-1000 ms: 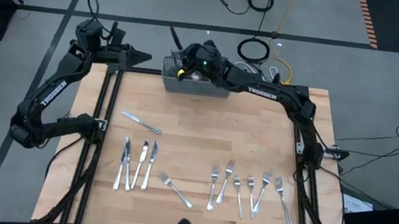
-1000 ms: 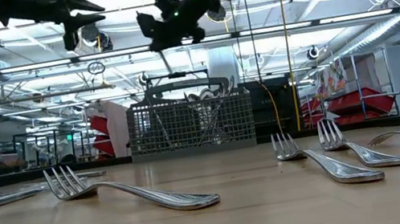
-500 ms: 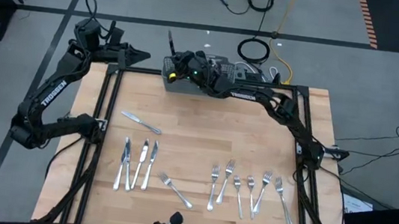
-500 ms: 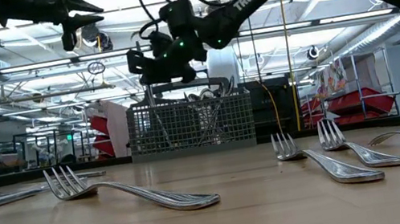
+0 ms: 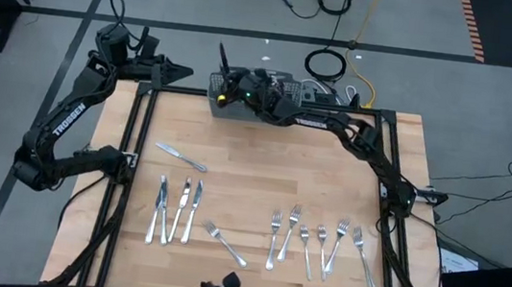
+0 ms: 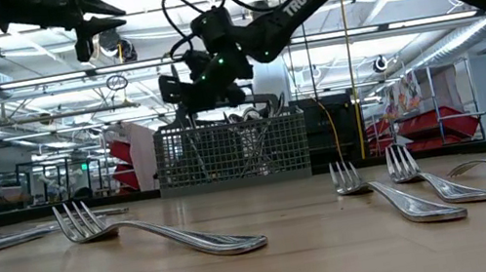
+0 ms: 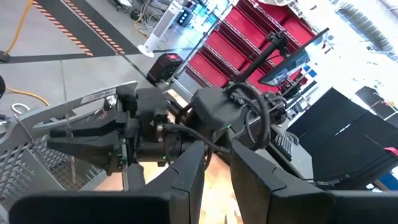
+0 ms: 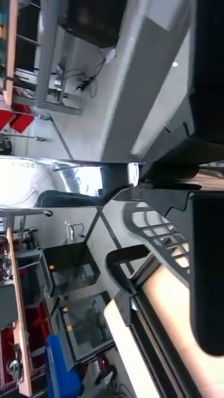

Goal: Sort silverware
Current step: Put the silver knife into the gray utensil holder

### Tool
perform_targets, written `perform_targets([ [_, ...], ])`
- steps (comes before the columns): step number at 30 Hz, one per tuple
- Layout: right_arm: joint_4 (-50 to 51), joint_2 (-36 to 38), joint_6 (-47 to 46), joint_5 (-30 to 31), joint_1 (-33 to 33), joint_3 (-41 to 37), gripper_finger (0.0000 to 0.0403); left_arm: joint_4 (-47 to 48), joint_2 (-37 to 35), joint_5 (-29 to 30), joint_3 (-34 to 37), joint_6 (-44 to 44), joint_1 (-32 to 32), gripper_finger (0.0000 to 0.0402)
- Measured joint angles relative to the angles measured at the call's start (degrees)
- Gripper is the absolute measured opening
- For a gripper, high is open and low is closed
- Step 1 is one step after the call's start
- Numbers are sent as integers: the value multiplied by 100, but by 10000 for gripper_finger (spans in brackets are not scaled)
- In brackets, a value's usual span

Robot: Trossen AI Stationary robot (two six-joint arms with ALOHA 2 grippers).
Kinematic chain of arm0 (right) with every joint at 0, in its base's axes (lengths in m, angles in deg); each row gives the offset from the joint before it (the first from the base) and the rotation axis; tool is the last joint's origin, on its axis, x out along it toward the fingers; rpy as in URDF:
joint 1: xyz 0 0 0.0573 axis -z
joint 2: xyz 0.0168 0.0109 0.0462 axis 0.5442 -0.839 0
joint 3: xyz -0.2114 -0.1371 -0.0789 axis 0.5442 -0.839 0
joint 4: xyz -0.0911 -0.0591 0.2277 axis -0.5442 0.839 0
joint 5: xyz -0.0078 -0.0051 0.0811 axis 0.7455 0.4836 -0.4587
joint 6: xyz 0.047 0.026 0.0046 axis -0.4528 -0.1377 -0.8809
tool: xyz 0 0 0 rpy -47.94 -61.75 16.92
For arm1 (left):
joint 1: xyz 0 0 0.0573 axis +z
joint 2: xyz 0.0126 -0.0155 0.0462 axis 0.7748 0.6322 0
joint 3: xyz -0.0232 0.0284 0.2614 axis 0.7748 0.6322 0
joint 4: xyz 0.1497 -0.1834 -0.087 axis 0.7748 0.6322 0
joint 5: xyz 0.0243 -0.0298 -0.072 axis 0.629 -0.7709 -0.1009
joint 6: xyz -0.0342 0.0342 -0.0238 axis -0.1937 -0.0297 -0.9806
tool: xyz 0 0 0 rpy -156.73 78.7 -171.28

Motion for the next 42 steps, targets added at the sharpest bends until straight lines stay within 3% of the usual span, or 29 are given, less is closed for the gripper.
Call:
perform_targets([
  [9, 197, -17, -481, 14, 7, 0, 129, 7, 0, -1, 0, 1, 0, 84],
  [13, 63, 26, -520, -96, -10, 0, 142, 200, 0, -315, 0, 100, -2, 84],
  [16, -266, 261, -178, -180, -109, -4, 140, 893, -20, -407, 0, 480, -32, 84],
  [19, -277, 915, 470, -205, -251, -4, 137, 1956, -31, 326, 0, 1171, -75, 84],
  [26, 1176, 2545, 2042, 185, -752, 13, 136, 4393, -15, 3406, 317, 2268, -408, 84],
  [28, 1589, 2909, 2261, 410, -920, 0, 132, 4715, -18, 3940, 527, 2346, -536, 81],
  [35, 3097, 3882, 2325, 1063, -1377, 15, 106, 4419, -46, 4282, 1846, 1413, -1313, 47],
  [38, 3792, 4102, 2136, 1194, -1578, 0, 96, 4194, -11, 4409, 1862, 997, -1701, 29],
  [42, 4293, 4340, 1807, 1366, -1763, 2, 87, 4286, -14, 5115, 1801, 389, -2265, 7],
])
